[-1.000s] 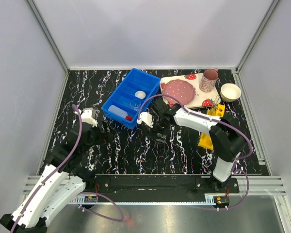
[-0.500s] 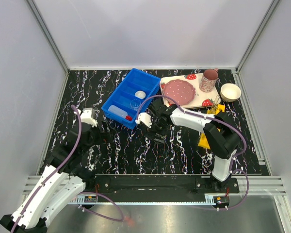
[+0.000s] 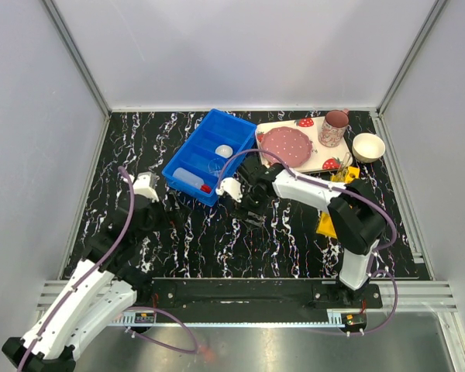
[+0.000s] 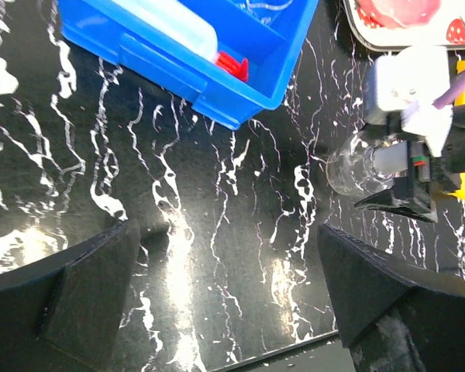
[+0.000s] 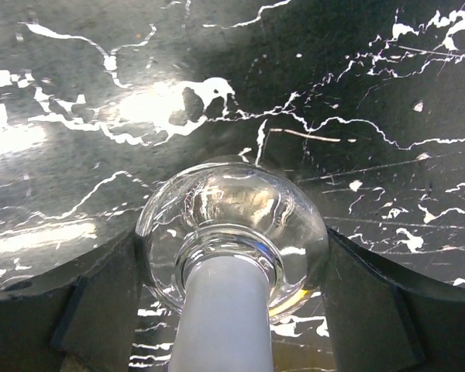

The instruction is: Organize the chemistry lab equipment

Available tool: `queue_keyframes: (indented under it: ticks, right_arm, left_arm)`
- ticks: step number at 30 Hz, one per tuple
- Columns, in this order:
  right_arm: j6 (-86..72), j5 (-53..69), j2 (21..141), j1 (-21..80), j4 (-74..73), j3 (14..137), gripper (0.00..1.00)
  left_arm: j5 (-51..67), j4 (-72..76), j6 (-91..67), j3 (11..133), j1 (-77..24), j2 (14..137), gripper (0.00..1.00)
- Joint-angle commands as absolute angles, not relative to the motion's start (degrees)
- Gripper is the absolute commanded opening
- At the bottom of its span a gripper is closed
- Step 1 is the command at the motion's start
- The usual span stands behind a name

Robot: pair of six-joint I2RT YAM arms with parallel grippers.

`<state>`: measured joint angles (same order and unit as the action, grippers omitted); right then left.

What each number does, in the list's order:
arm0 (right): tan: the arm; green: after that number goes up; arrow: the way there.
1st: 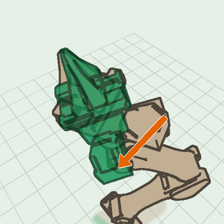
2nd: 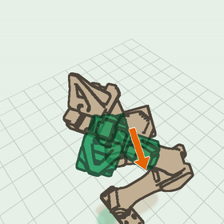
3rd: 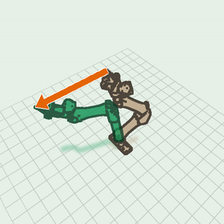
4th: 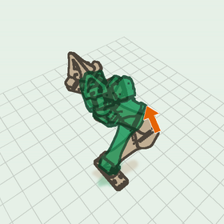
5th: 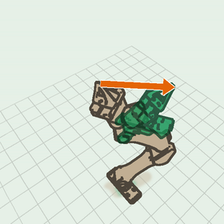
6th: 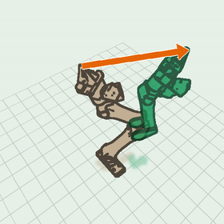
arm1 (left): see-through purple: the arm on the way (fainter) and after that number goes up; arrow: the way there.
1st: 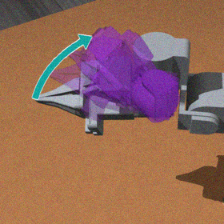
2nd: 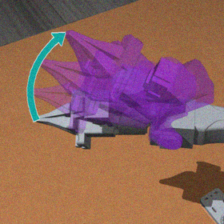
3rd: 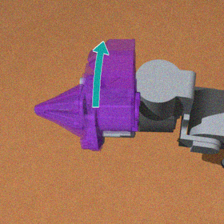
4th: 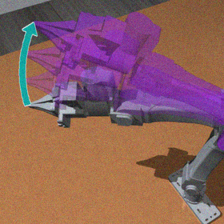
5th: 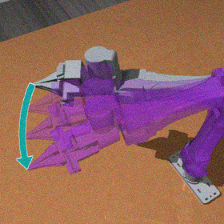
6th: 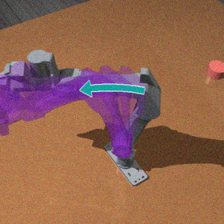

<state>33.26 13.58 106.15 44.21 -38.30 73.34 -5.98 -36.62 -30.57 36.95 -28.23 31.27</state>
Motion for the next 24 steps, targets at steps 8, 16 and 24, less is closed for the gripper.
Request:
queue_keyframes:
  ticks: [8, 16, 24]
  right_arm:
    - [32.17, 22.14, 99.40, 38.07, -47.72, 90.07, 0.36]
    - [27.08, 22.32, 112.03, 30.68, -48.69, 114.67, 0.38]
    - [22.59, 19.08, 131.81, 28.92, -48.25, 142.88, 0.38]
  left_arm:
    - [0.88, -27.25, -38.67, 32.96, -27.86, 36.12, 0.99]
    - [-1.58, -29.79, -37.88, 34.28, -27.69, 35.42, 0.99]
    - [-4.30, -33.22, -37.09, 34.80, -27.51, 34.10, 0.99]
